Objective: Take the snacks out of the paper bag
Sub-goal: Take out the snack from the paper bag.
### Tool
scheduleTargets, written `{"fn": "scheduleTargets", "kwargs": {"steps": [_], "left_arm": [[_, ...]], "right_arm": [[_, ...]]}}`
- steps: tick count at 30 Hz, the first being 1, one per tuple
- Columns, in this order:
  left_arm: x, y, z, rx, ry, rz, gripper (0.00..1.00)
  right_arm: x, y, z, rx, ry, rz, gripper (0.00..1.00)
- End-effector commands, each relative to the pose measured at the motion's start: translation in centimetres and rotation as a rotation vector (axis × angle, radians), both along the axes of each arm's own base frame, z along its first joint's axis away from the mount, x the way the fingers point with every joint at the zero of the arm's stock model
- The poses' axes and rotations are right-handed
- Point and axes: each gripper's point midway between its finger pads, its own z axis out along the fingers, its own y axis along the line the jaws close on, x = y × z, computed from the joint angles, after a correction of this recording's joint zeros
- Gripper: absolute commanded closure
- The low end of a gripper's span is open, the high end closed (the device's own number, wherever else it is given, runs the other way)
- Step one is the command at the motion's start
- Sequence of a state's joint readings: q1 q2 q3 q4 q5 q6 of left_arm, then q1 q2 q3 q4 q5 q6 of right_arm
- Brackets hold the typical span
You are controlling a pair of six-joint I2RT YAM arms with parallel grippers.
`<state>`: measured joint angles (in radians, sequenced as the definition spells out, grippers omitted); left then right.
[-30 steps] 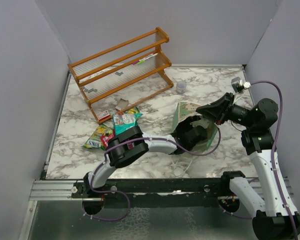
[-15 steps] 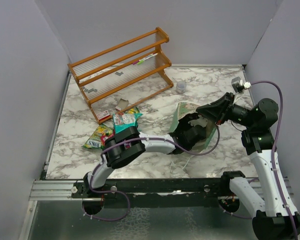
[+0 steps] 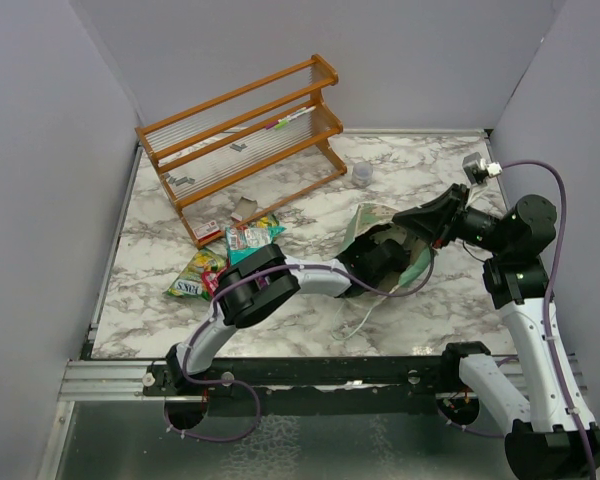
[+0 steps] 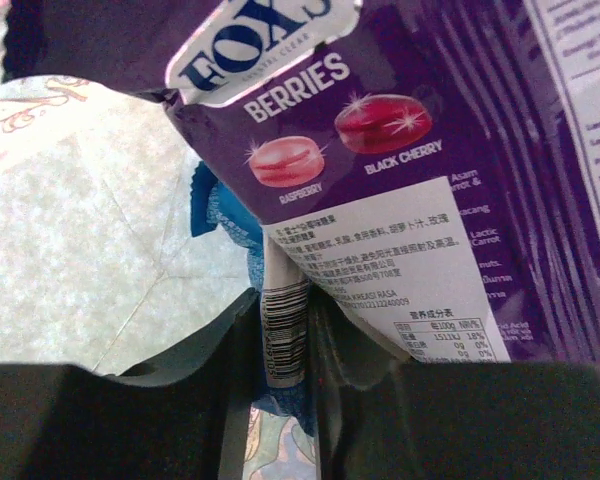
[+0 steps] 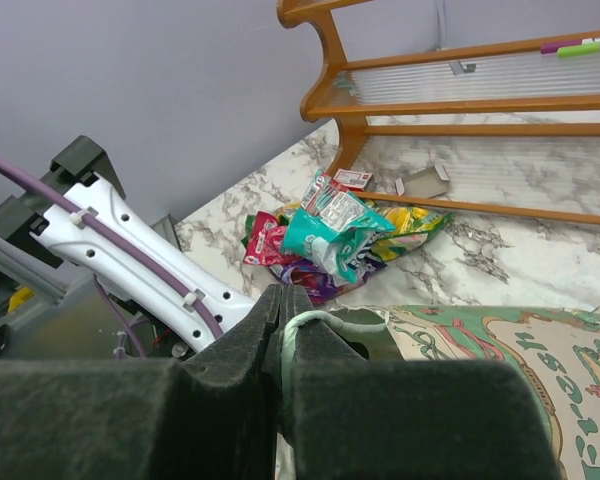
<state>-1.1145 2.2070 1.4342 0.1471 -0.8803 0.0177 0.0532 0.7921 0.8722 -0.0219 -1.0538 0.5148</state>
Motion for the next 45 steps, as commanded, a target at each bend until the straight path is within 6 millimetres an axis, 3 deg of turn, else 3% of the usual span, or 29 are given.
{"fn": "scheduleTargets", "kwargs": {"steps": [1, 6, 11, 14, 15, 25, 29, 32, 35, 41, 45], "left_arm": [[-0.2, -0.8, 0.4, -0.02, 0.034, -0.053, 0.79], [-2.1, -2.6, 4.5, -0.114, 0.039, -0.153, 0.92], [-4.9, -4.2, 8.9, -0.245, 0.069, -0.282, 0.96], [-7.0, -4.2, 10.3, -0.3, 0.119, -0.368, 0.99], [-7.8, -4.2, 11.6, -0.332, 0.128, -0.405, 1.0], [-16.4, -1.0, 19.4, -0.532, 0.163, -0.808, 1.0], [-18.4, 0.8, 21.6, -0.57, 0.134, -0.889, 1.0], [-17.0, 2.2, 21.0, -0.562, 0.112, -0.782, 0.97], [-15.2, 2.6, 19.0, -0.494, 0.131, -0.671, 0.99], [-13.8, 0.5, 16.1, -0.404, 0.238, -0.586, 1.0], [-13.3, -0.5, 16.4, -0.406, 0.249, -0.569, 1.0]], "right_arm": [[-0.4, 0.0, 2.0, 0.003, -0.075, -0.007, 0.98], [0.0, -0.1, 1.6, 0.003, -0.061, -0.025, 0.98], [0.4, -0.3, 1.5, 0.0, -0.061, -0.049, 0.98], [0.8, -0.5, 1.6, -0.009, -0.062, -0.08, 0.98], [1.1, -0.7, 1.5, -0.01, -0.057, -0.101, 0.98], [2.8, -1.6, 0.8, -0.002, -0.013, -0.207, 0.98], [3.2, -1.7, 0.7, 0.0, -0.004, -0.218, 0.98], [3.4, -1.8, 0.9, 0.001, -0.005, -0.231, 0.98], [3.6, -1.9, 1.0, 0.007, -0.005, -0.243, 0.98], [2.9, -1.4, 2.1, 0.02, -0.025, -0.192, 0.98], [2.5, -1.2, 2.9, 0.018, -0.051, -0.173, 0.98]]}}
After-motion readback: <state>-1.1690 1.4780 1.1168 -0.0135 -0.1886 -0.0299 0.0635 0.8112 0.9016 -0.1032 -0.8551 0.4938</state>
